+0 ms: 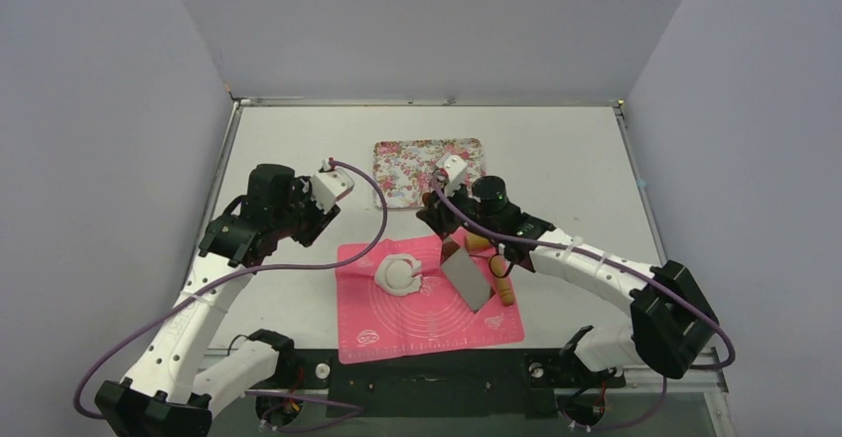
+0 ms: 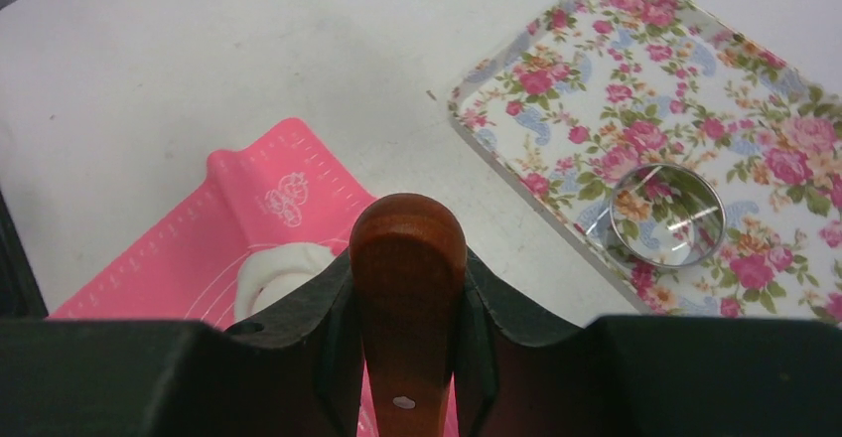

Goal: Roll out the dumpling wrappers from the dough
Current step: Place the spatula on the plate.

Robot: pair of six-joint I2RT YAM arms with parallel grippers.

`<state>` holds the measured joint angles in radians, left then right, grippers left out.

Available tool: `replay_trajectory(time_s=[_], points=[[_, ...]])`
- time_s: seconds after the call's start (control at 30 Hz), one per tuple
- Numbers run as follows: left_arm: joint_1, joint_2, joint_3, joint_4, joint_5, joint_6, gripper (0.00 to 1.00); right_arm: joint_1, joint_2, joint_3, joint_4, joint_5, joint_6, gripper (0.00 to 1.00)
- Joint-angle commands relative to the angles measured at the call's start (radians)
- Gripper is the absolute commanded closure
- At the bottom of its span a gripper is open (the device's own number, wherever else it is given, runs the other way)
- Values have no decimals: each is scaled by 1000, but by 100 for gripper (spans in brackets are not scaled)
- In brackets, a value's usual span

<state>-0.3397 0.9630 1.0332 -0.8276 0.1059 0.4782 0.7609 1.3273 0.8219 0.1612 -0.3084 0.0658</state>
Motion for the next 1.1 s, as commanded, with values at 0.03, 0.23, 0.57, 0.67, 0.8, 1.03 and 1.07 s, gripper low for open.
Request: replay_trajectory(time_s=[0.03, 0.23, 0.57, 0.67, 0.8, 1.03, 1.07], points=[[-8, -14, 15, 14, 6, -6, 62, -85, 54, 46, 110, 1, 242, 100], [-8, -9, 13, 15, -1, -4, 62, -154, 17, 236, -47, -5, 295, 100], [-9, 12, 15, 25, -3, -1, 62, -414, 125, 365, 201, 254, 667, 100], [-9, 15, 13, 26, -4, -1, 62, -474, 239, 423, 300, 380, 773, 100], [-8, 21, 11, 27, -12, 1, 62, -490, 410, 624, 282, 498, 814, 100], [-8, 38, -3, 41, -8, 3, 62, -503, 655, 797, 256, 646, 939, 100], [-8, 41, -5, 41, -5, 3, 62, -502, 672, 805, 258, 660, 966, 100]])
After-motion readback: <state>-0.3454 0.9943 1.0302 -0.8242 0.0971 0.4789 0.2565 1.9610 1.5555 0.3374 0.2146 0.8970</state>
